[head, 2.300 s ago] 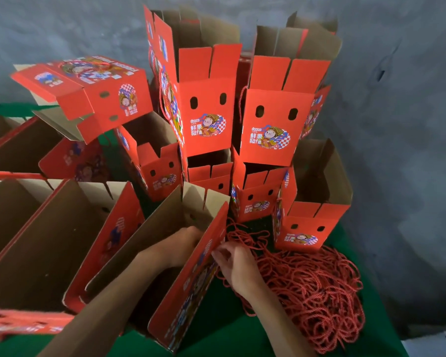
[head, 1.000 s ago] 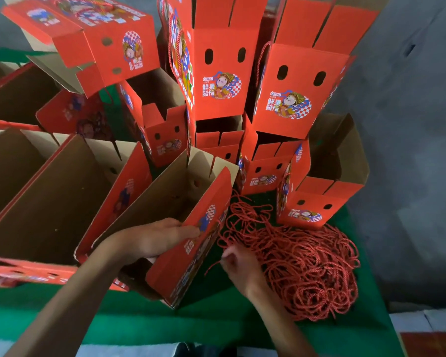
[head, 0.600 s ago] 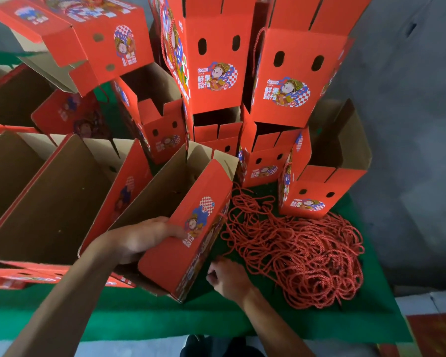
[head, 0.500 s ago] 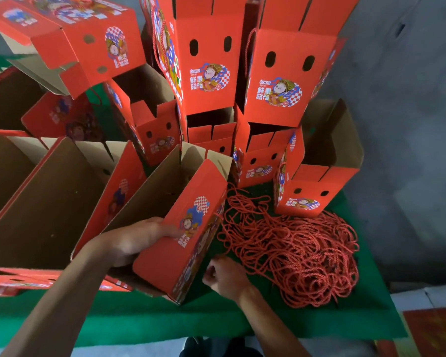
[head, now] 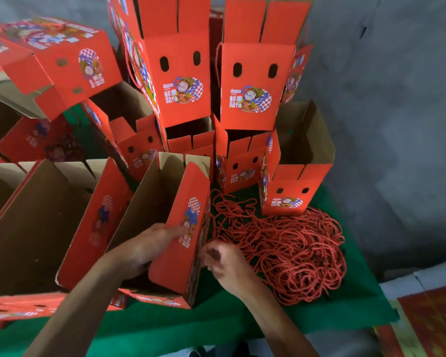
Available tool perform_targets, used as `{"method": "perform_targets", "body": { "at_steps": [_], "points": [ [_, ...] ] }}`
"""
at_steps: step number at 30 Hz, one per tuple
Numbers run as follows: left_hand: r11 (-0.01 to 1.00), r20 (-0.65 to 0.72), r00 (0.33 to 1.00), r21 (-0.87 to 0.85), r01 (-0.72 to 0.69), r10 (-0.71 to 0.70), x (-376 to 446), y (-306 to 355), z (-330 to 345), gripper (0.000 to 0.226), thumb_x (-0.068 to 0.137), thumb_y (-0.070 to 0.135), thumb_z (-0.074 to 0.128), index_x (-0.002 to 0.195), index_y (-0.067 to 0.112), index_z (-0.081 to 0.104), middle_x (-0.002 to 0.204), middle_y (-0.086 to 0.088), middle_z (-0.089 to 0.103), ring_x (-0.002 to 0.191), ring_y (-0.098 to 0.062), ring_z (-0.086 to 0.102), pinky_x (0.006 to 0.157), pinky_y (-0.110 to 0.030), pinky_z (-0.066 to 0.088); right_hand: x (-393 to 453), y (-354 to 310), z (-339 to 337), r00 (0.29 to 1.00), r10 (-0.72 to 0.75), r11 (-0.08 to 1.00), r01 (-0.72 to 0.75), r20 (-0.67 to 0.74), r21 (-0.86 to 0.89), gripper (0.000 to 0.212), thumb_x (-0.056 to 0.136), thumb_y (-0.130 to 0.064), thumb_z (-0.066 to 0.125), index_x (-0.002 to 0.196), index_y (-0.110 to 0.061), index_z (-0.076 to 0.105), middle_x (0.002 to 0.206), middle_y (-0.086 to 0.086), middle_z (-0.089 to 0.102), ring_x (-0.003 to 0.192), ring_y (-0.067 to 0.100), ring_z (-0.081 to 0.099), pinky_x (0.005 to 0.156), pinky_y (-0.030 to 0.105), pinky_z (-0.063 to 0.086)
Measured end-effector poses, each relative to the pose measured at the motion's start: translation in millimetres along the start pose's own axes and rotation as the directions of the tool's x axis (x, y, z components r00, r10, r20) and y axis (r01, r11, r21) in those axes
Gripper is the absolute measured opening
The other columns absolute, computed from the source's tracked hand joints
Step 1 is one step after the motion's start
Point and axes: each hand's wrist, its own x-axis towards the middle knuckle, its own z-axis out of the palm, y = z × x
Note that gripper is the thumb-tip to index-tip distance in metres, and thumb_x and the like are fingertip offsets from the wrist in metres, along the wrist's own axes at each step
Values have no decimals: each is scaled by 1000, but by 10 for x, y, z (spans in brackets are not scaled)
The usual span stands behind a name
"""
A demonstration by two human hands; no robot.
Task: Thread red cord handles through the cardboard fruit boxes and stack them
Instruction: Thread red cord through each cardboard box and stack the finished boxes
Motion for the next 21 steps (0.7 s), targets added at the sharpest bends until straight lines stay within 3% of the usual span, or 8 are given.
{"method": "perform_targets", "body": {
  "at_steps": [4,8,11,14,15,17,19,21],
  "points": [
    [999,8,1000,-39,-8,8,-12,3,10,52,91,64,53,120,22,66,109,-8,77,101,-28,74,99,-49,53,-62,-16,-23,1000,-26,996,27,14,-82,15,101,-26,60,93,-30,72,92,0,75,77,23,67,69,33,50],
    [990,19,1000,-137,-11,13,-3,-25,40,61,88,77,39,118,31,65,115,-4,76,106,-25,73,92,-45,57,-43,-64,18,999,-11,992,15,-31,126,12,99,-19,69,87,-16,72,78,1,70,66,13,60,65,30,49],
    [987,77,996,-147,57,-46,1,15,34,69,100,67,27,118,15,69,112,-18,75,103,-33,73,80,-41,60,-29,-53,19,996,-10,969,31,-84,246,13,96,-4,70,85,1,66,72,8,65,58,15,56,58,26,47],
    [992,83,995,121,43,-53,27,67,59,33,107,28,45,108,8,72,90,-15,77,74,-21,76,60,-28,59,-50,-97,31,988,-48,972,80,-148,220,9,99,-1,65,92,1,60,78,12,65,62,21,57,57,27,48],
    [967,97,995,255,11,-37,40,89,90,25,104,17,51,104,4,73,86,-13,75,69,-17,74,58,-25,57,-48,-123,54,980,-69,989,92,-186,120,7,102,-1,61,96,0,58,82,13,65,65,21,59,58,27,50],
    [865,105,994,496,-82,35,106,126,155,20,99,12,59,105,-2,72,91,-14,75,75,-20,72,63,-28,58,11,-131,127,972,-108,994,108,-210,-11,5,107,-8,53,106,-7,57,90,10,68,75,20,65,67,32,56],
    [724,92,988,672,-154,124,161,156,195,22,98,18,62,105,0,73,99,-15,75,88,-26,72,77,-36,60,20,-172,180,978,-51,997,62,-201,50,16,110,-23,47,109,-18,62,92,7,71,80,17,70,75,32,58],
    [661,82,987,735,-154,139,202,151,219,20,97,21,64,106,6,74,102,-12,75,95,-24,72,85,-37,59,41,-237,231,981,14,991,12,-193,130,22,106,-42,47,108,-32,66,94,4,75,87,16,73,80,33,61]
  ]
}}
